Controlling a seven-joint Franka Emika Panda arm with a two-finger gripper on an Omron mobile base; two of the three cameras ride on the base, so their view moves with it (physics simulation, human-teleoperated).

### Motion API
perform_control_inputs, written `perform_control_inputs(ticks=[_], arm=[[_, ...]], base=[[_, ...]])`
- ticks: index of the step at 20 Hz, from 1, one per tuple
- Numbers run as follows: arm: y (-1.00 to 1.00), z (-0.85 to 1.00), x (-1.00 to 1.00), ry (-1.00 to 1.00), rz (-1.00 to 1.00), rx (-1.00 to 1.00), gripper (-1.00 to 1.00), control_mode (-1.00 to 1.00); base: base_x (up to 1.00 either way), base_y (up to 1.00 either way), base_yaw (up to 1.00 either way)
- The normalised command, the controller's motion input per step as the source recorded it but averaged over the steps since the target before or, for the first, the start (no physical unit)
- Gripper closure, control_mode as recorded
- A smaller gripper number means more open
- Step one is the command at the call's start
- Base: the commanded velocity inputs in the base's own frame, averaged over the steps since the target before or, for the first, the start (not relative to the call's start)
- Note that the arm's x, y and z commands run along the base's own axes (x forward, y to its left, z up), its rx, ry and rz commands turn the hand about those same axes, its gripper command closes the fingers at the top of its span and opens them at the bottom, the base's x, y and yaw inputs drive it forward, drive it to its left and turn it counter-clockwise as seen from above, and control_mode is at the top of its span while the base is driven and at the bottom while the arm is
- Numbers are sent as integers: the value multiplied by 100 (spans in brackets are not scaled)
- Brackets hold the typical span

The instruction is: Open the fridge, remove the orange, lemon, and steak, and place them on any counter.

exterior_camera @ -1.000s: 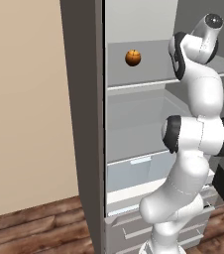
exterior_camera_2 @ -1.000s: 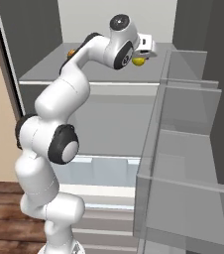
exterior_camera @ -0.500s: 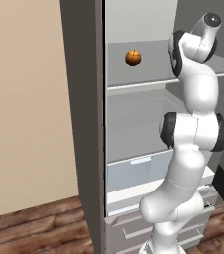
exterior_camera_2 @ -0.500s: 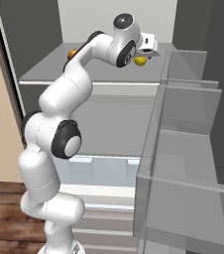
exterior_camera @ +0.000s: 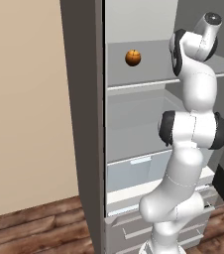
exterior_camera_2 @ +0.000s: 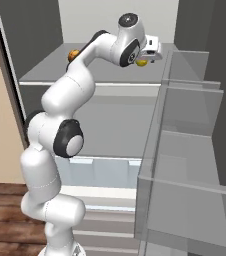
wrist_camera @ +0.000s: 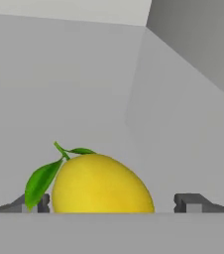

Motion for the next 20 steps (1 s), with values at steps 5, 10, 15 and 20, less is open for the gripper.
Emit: perform_control_inputs(ticks=[5, 10, 15, 20], arm=[[0, -24, 4, 2, 0, 0, -100, -100], [0, -17, 20, 0, 0, 0, -100, -100], [0, -10, 20, 0, 0, 0, -100, -100], [0, 0, 0, 0, 0, 0, 100, -100]], base=[[0, 0, 0], [0, 0, 0], [0, 0, 0], [0, 0, 0]])
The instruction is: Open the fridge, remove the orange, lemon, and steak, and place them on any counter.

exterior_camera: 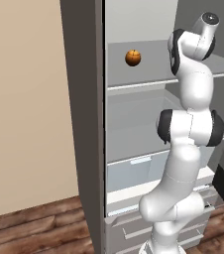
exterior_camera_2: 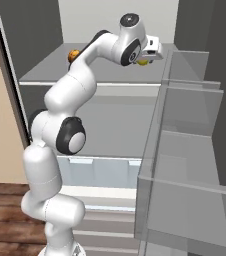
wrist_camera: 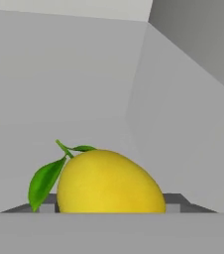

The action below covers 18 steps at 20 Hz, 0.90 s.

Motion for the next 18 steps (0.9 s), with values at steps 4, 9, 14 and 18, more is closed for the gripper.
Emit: perform_control_inputs(ticks=[4, 9, 14, 18], arm=[[0, 0, 0, 0, 0, 0, 100, -100], [0, 0, 0, 0, 0, 0, 100, -100], [2, 0, -34, -2, 5, 0, 100, -100], [2, 0, -59, -11, 8, 0, 100, -100]], base=[[0, 0, 0], [0, 0, 0], [0, 0, 0], [0, 0, 0]])
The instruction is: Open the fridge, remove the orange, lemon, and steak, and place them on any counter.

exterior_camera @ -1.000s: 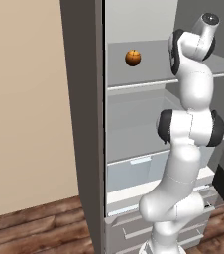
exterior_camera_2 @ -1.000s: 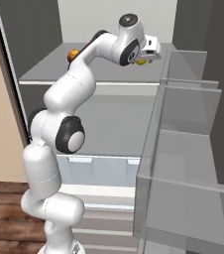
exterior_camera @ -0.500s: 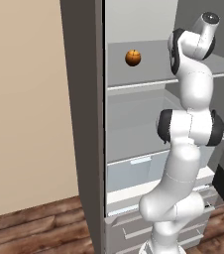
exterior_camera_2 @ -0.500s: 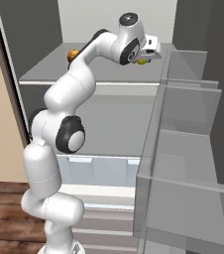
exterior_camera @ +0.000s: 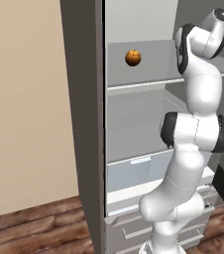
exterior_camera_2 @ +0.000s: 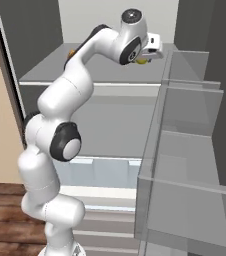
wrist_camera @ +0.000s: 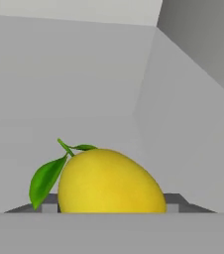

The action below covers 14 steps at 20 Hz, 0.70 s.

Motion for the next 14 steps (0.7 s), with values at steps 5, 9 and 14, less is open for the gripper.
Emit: perform_control_inputs(ticks=[5, 9, 14], arm=[[18, 1, -81, -15, 4, 0, 100, -100], [33, 0, -99, -9, 3, 0, 100, -100], [49, 10, -100, -4, 3, 0, 100, -100]], base=[[0, 0, 0], [0, 0, 0], [0, 0, 0]])
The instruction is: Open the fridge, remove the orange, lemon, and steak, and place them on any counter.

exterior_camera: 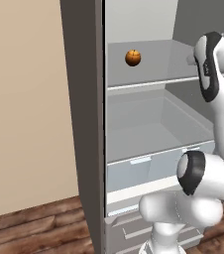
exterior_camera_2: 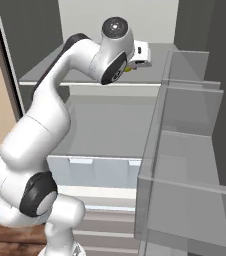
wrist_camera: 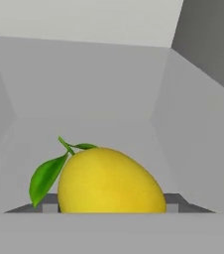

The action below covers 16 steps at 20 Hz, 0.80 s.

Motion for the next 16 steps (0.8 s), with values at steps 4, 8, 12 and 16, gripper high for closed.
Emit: perform_control_inputs(ticks=[4, 8, 12, 16], arm=[[59, 16, -100, 0, 0, 0, 100, -100], [61, 11, -96, 0, 0, 0, 100, -100], [51, 16, -93, 0, 0, 0, 100, -100], [43, 13, -92, 4, 0, 0, 100, -100]], base=[[0, 0, 0], [0, 0, 0], [0, 0, 0], [0, 0, 0]])
